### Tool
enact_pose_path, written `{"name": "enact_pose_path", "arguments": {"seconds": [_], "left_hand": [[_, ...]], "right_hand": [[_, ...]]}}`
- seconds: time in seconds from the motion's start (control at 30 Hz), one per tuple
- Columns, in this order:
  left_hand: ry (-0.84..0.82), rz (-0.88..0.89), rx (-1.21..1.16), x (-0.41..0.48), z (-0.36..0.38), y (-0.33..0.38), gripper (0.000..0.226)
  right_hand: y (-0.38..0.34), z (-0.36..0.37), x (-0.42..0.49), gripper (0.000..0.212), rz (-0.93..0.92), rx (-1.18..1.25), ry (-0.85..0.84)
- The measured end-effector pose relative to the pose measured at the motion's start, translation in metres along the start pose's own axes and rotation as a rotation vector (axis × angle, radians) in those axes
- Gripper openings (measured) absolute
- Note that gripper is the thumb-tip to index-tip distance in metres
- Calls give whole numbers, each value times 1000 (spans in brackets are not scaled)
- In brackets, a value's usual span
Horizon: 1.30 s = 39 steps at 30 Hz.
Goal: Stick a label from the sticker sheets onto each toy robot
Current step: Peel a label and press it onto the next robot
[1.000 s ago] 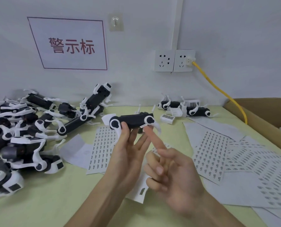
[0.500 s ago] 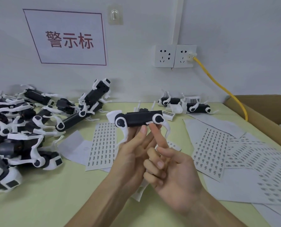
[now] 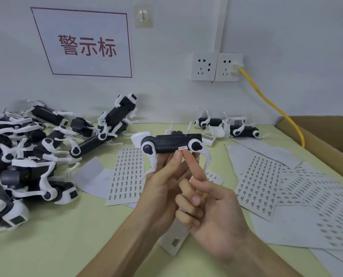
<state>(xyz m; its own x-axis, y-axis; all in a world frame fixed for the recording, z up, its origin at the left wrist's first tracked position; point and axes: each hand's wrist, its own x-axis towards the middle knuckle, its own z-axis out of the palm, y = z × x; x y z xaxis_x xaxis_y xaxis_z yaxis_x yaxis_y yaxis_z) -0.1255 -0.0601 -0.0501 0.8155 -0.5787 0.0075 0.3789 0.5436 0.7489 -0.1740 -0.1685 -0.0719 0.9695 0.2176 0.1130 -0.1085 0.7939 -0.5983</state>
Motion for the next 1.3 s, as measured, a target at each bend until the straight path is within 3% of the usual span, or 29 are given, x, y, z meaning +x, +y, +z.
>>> {"name": "enact_pose_path", "arguments": {"seconds": [0.3,0.57,1.13,1.3], "left_hand": [[10,9,56,0,0,-1,11],[13,-23,188,0,0,-1,25],[30,-26,175,-3,4,2,22],[67,-73,102,-1,2,1,53]], "right_hand": [[1,-1,0,55,-5,-6,5],[2,-3,1,56,5,6,-10],[2,-1,0,55,-3,-4,7],[2,-2,0,55,-5,-7,3]]}}
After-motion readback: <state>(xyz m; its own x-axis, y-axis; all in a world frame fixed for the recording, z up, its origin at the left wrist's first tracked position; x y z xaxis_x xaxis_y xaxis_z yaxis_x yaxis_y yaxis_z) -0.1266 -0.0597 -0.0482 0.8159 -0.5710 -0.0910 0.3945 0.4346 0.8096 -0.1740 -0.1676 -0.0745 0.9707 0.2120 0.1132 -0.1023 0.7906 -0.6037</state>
